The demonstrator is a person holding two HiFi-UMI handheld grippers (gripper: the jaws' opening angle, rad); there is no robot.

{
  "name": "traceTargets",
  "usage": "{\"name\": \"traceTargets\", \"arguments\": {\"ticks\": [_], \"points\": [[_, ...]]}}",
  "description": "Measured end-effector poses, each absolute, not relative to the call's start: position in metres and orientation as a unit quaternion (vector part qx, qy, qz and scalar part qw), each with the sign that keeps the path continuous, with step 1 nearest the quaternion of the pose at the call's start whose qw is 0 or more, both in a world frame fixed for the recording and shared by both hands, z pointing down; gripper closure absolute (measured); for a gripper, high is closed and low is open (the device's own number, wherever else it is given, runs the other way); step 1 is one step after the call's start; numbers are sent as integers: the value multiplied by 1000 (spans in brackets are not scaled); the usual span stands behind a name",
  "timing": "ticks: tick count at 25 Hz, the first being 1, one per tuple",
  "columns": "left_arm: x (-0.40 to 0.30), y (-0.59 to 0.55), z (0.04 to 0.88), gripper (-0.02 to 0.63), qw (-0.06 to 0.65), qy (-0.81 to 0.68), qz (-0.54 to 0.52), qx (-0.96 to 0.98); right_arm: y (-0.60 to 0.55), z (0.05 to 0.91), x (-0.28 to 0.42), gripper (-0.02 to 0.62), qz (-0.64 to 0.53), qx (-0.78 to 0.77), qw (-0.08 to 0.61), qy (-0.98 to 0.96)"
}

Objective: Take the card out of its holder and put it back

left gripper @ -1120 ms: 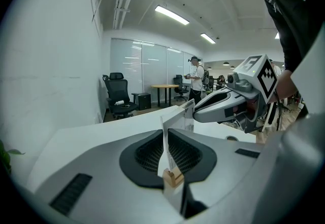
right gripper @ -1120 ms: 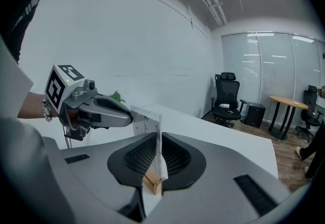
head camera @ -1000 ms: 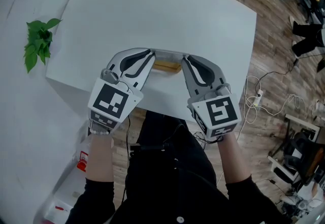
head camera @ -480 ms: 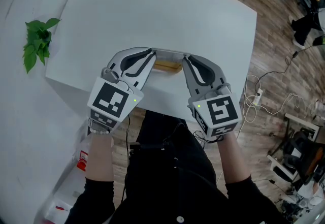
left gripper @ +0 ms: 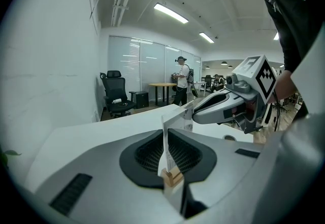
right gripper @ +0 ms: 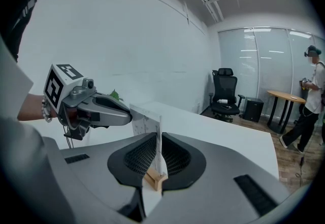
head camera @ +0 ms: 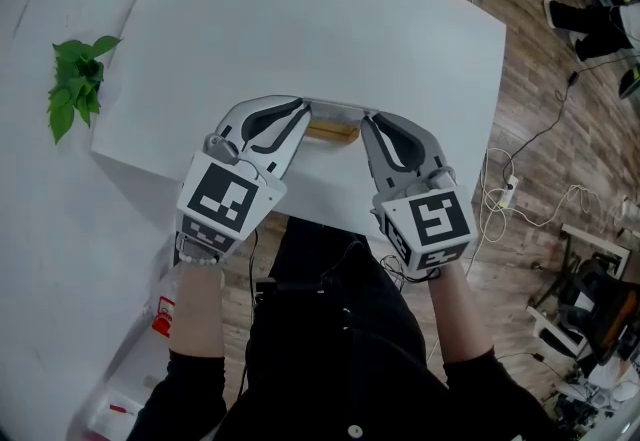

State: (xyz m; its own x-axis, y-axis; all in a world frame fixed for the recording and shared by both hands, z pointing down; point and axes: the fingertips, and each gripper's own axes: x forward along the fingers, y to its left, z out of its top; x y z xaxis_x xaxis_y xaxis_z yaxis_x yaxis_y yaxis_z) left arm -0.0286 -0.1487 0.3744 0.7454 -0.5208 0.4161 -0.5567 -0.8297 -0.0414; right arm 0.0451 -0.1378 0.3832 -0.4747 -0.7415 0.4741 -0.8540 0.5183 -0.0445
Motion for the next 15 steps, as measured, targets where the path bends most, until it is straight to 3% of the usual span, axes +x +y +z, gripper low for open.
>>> {"name": "traceTargets", "arguments": {"ticks": [15], "points": [[-30, -149, 377, 566, 44, -285, 216, 933, -135, 386, 43, 532, 145, 471, 204, -846]]}}
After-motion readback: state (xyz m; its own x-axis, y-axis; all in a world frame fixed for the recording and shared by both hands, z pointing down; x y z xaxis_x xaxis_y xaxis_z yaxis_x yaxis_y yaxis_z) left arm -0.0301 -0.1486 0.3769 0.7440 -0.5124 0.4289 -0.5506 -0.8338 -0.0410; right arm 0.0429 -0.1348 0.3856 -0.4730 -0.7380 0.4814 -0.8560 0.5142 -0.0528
